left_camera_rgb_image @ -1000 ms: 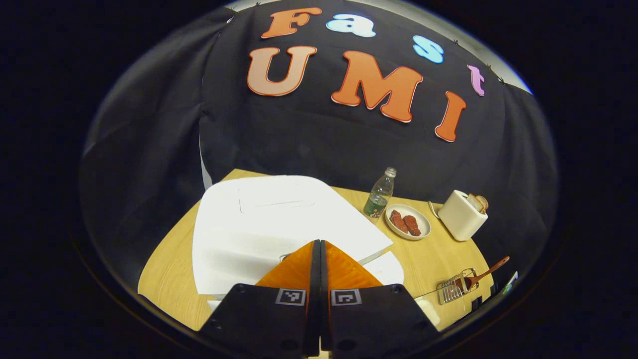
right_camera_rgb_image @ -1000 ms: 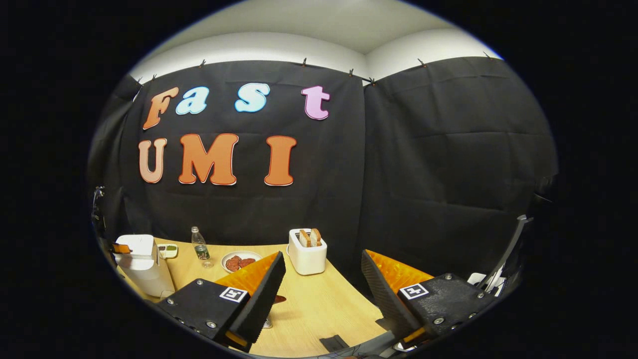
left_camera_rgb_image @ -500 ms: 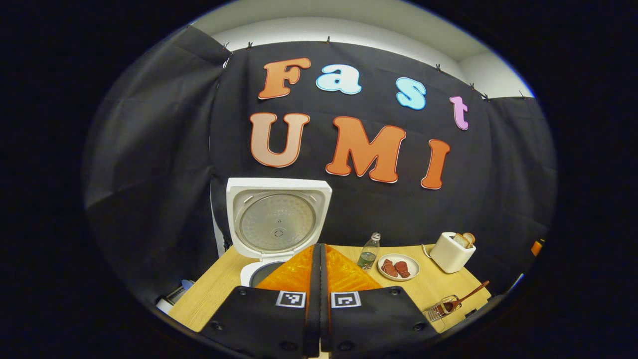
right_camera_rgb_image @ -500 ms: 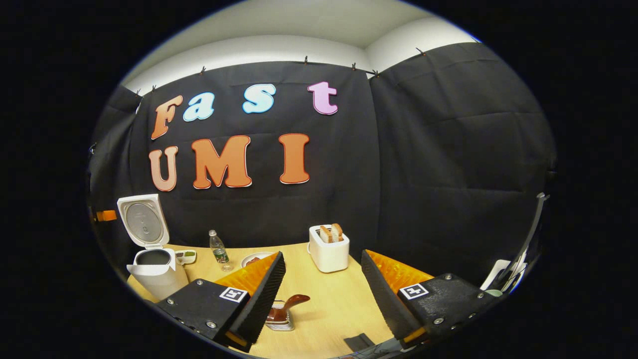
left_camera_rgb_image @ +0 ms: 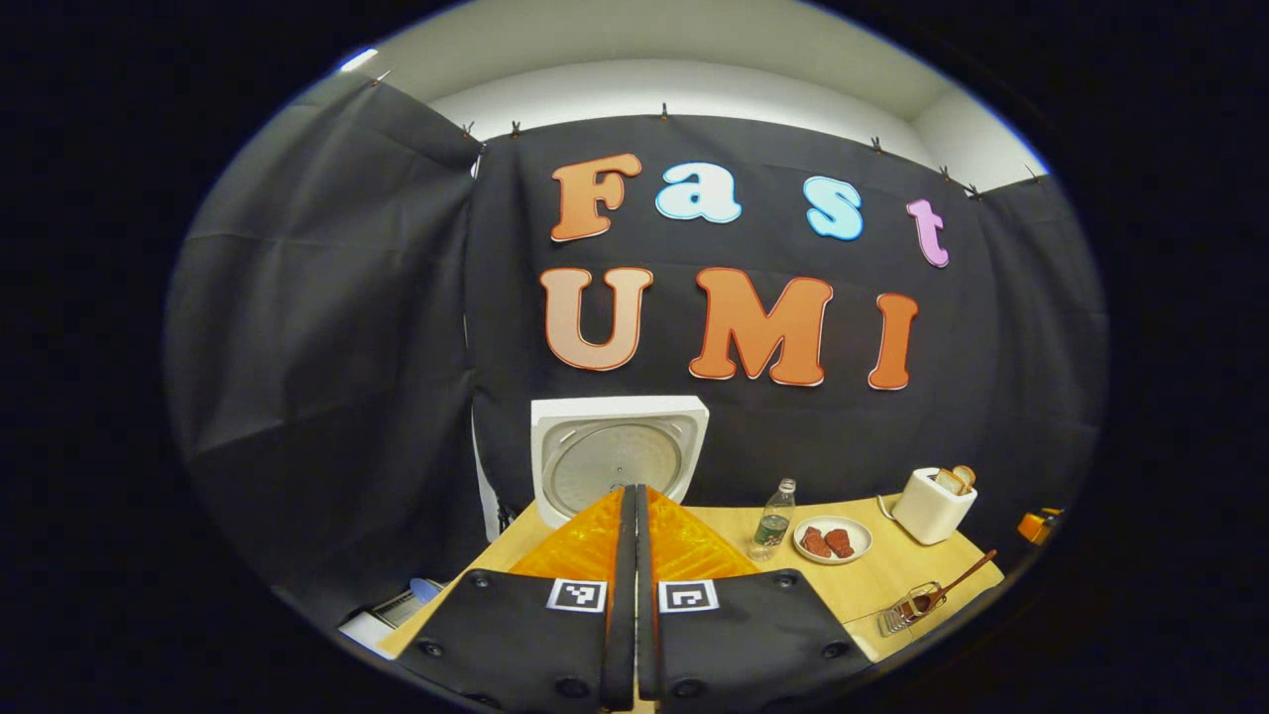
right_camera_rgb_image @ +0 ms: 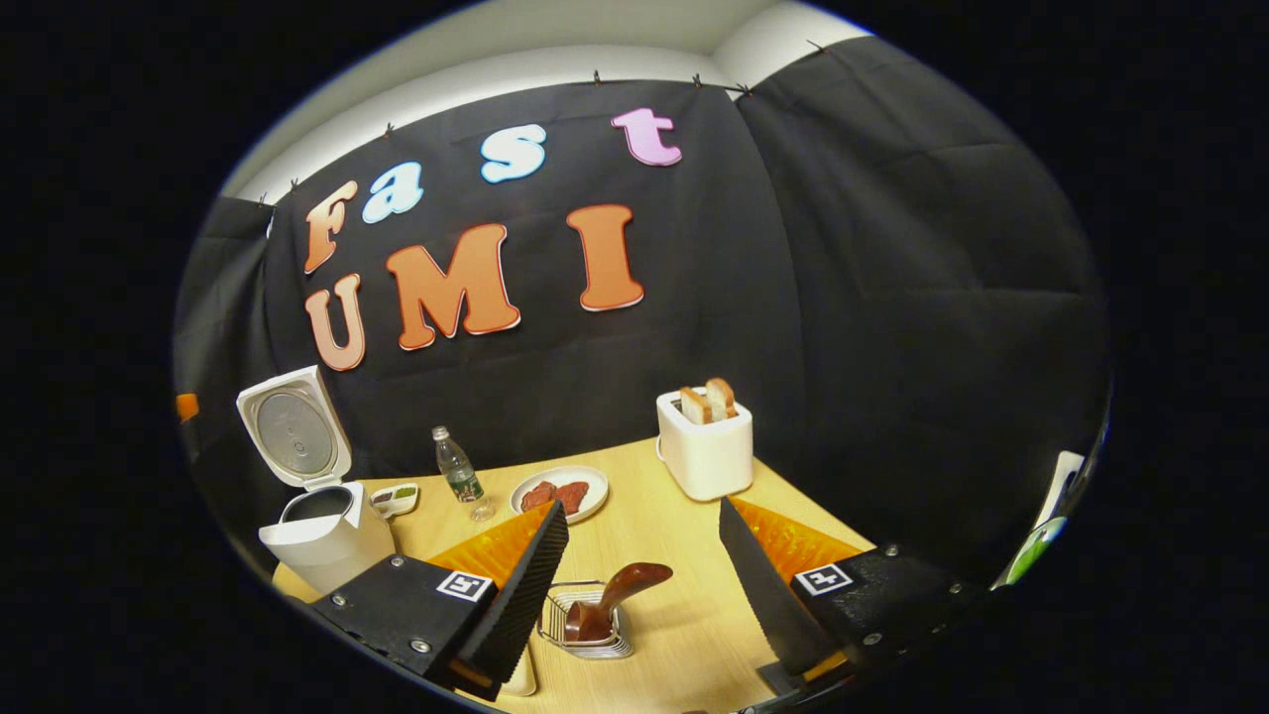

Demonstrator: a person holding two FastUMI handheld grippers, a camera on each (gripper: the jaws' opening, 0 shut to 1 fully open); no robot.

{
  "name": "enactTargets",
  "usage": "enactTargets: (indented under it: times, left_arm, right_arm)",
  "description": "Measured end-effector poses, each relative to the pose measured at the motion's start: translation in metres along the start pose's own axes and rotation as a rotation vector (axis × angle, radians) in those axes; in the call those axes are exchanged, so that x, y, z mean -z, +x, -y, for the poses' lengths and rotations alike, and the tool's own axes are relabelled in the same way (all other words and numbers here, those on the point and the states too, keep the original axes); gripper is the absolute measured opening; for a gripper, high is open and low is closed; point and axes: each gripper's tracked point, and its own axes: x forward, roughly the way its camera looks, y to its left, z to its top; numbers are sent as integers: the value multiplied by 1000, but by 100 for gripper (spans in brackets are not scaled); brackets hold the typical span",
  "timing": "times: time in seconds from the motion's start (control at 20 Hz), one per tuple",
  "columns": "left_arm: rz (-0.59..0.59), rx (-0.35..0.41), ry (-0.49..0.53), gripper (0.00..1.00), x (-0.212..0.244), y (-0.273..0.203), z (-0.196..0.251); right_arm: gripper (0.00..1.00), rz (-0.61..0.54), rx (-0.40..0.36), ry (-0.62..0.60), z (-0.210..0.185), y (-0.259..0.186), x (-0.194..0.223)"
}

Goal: Close the left gripper, press the button to open the rice cooker; take a wooden spoon from the chopstick holder with the right hand, scoop a spoonful of rice and pour it into the rice cooker, then put the wooden spoon back into the chopstick holder.

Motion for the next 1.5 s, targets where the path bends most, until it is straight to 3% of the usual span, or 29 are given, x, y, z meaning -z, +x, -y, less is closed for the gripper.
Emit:
enactTargets:
  times: [0.4, 0.55, 0.6, 0.7, 0.75, 0.8, 0.85, 0.9, 1.0, 1.05, 1.25, 1.3, 1.5]
  left_arm:
    - [31, -39, -22, 10, -7, -28, -25]
    - [22, -14, -28, 47, -3, -30, -22]
    - [17, -6, -30, 48, -2, -29, -20]
    - [5, -1, -27, 83, 2, -26, -20]
    - [-3, -2, -23, 100, 5, -28, -19]
    - [-8, -6, -18, 100, 7, -27, -19]
    - [-13, -11, -12, 100, 9, -27, -22]
    - [-18, -13, -10, 98, 9, -28, -24]
    - [-29, -15, -13, 98, 13, -28, -25]
    - [-31, -18, -14, 98, 14, -29, -28]
    - [-6, -38, -19, 98, 5, -32, -37]
    - [3, -38, -23, 100, 3, -34, -37]
    - [23, -29, -28, 93, -4, -39, -36]
  right_arm:
    - [95, -156, -14, 130, -3, 39, 63]
    - [95, -189, -27, 227, -5, 46, 77]
    - [95, -187, -31, 265, -6, 46, 77]
    - [89, -209, -56, 338, -14, 49, 84]
    - [76, -220, -67, 364, -19, 50, 86]
    - [71, -214, -66, 387, -19, 53, 86]
    - [51, -208, -72, 409, -19, 55, 82]
    - [51, -210, -80, 430, -20, 52, 82]
    - [29, -205, -91, 483, -24, 51, 80]
    - [23, -204, -85, 472, -24, 53, 80]
    - [12, -184, -116, 381, -46, 50, 69]
    - [11, -168, -118, 351, -48, 47, 61]
    - [10, -102, -153, 207, -68, 28, 20]
